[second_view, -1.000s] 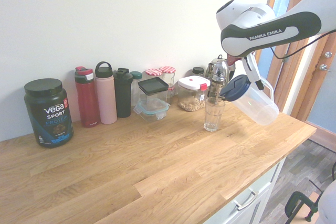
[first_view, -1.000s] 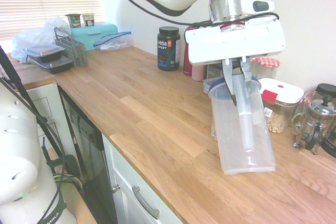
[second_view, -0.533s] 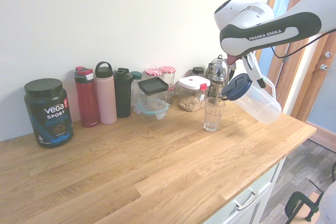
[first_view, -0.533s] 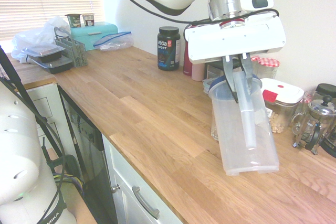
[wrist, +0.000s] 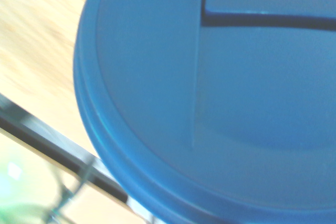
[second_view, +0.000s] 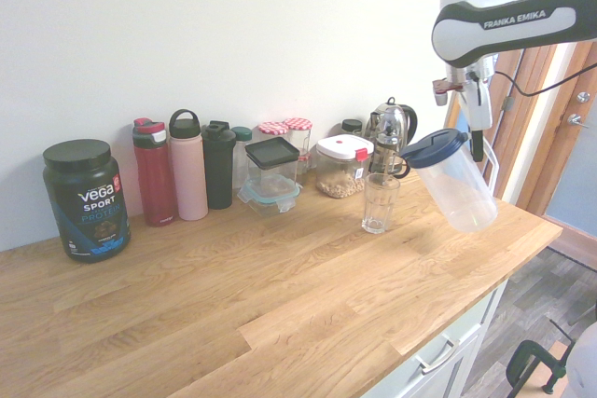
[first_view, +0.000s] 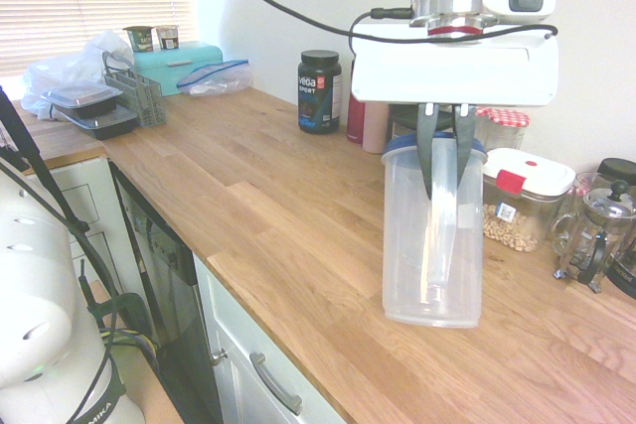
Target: Pour me some water
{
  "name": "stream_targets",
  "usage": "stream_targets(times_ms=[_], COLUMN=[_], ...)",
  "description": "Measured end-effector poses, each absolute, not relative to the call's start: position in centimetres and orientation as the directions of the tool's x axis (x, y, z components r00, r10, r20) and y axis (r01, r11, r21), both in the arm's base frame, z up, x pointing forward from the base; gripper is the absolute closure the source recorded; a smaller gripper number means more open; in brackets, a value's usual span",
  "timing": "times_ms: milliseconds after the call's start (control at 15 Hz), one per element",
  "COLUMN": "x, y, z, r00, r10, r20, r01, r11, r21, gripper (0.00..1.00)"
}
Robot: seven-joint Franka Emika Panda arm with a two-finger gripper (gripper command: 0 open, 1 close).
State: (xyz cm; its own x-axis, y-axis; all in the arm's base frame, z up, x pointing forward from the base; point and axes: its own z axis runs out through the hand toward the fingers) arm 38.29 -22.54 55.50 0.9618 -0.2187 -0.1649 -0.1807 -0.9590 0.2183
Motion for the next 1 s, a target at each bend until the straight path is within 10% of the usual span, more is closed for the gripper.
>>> stream_targets(times_ms=[533,1000], x=[28.1,26.8], y=[-21.3,-3.7], z=[55.9,56.5], r00=[0.963,0.782], r10=[-0.267,-0.621], r20=[-0.015,0.054], r01=[-0.266,-0.598], r11=[-0.951,-0.772], r21=[-0.159,-0.214], gripper=[1.00,1.00])
